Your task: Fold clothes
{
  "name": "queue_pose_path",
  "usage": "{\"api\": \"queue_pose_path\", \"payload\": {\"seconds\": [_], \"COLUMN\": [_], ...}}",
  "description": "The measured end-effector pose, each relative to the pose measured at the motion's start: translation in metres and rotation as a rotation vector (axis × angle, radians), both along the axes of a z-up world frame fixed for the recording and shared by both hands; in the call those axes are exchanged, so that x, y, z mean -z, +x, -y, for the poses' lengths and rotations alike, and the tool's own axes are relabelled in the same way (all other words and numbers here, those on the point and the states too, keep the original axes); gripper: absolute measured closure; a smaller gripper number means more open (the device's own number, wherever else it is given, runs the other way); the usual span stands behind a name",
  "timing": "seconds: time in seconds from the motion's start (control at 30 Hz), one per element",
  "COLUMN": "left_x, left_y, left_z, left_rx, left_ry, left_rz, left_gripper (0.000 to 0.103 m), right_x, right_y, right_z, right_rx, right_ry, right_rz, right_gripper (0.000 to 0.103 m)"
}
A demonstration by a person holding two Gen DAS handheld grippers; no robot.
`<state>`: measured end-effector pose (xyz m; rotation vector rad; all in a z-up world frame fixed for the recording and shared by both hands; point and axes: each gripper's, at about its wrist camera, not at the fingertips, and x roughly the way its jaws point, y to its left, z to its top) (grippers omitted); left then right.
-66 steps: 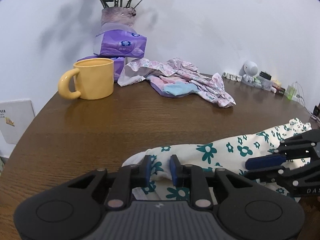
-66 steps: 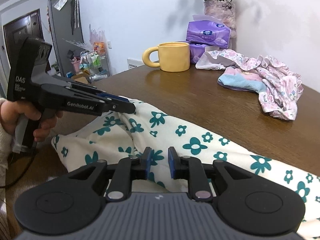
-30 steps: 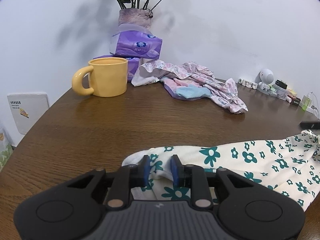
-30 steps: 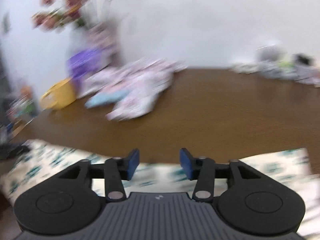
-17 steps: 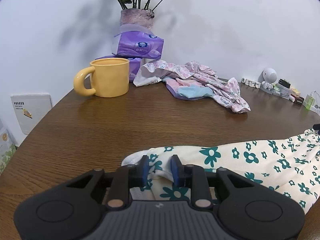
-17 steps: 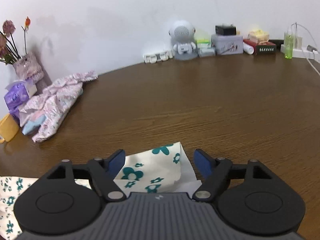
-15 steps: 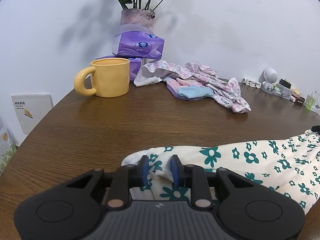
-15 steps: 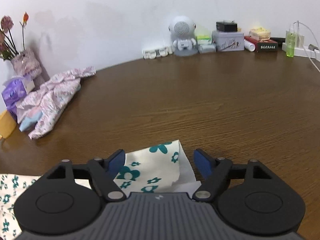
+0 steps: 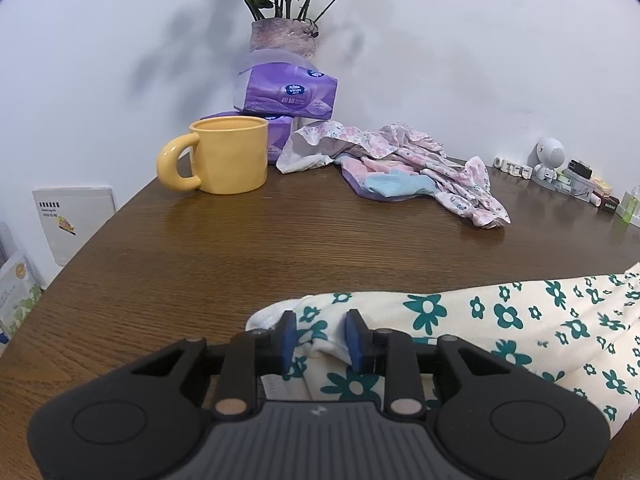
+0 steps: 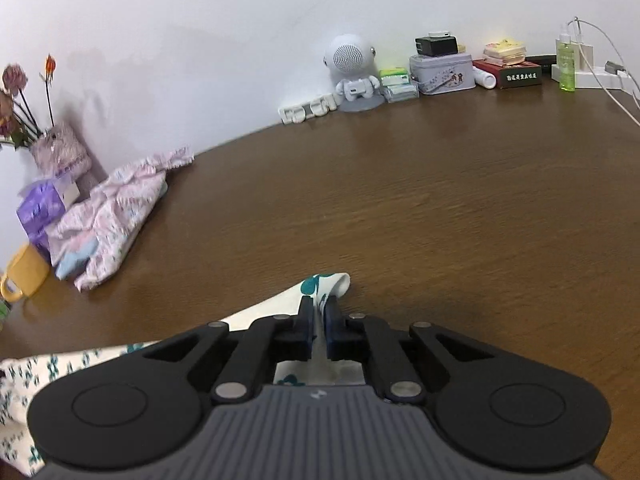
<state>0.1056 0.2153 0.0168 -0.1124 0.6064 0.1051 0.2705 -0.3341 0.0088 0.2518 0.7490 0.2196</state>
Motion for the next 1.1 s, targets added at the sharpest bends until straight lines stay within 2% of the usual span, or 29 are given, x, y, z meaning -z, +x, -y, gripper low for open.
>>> {"api": "queue_pose_path", "payload": {"seconds": [0.13, 0.47, 0.53, 0.63, 0.67, 0.73, 0.87, 0.93, 1.1], "left_x": [0.0, 0.0, -0.001, -0.004, -0.006, -0.012, -0.023, -0.023, -0.02], "left_y": [0.0, -0.002, -0.002, -0.005, -0.007, -0.014, -0.017, -0.013, -0.01], "left_z": [0.002, 0.003, 0.001, -0.002, -0.002, -0.002, 0.003, 0.009, 0.016], "left_rx": [-0.007, -0.013, -0.011, -0.014, -0.018, -0.015, 0.0, 0.011, 0.01], "left_ry": [0.01, 0.011, 0.001, -0.019, -0.021, -0.034, -0.055, -0.042, -0.017], "left_rz": [0.0, 0.0, 0.002, 0.014, 0.023, 0.069, 0.093, 0.073, 0.047], "left_gripper": [0.076, 0.075, 0.074, 0.068, 0.067, 0.066, 0.065, 0.065, 0.066], "right_x": [0.005, 0.007, 0.006, -0.001, -0.005, -0.014, -0.03, -0.032, -0.028], "right_y": [0.001, -0.008, -0.009, -0.014, -0.017, -0.023, -0.035, -0.042, -0.07], "right_z": [0.0, -0.004, -0.006, 0.003, 0.006, 0.009, -0.011, -0.035, -0.091], "right_rx": [0.013, 0.005, -0.003, 0.029, 0.04, 0.05, -0.032, -0.126, -0.33], "right_ry": [-0.01, -0.069, -0.077, -0.015, 0.002, 0.029, 0.037, 0.016, -0.069], "right_rz": [-0.033, 0.003, 0.004, 0.023, 0.039, 0.069, 0.112, 0.118, 0.132], "right_gripper": [0.098, 0.097, 0.092, 0.076, 0.068, 0.065, 0.06, 0.054, 0.053]}}
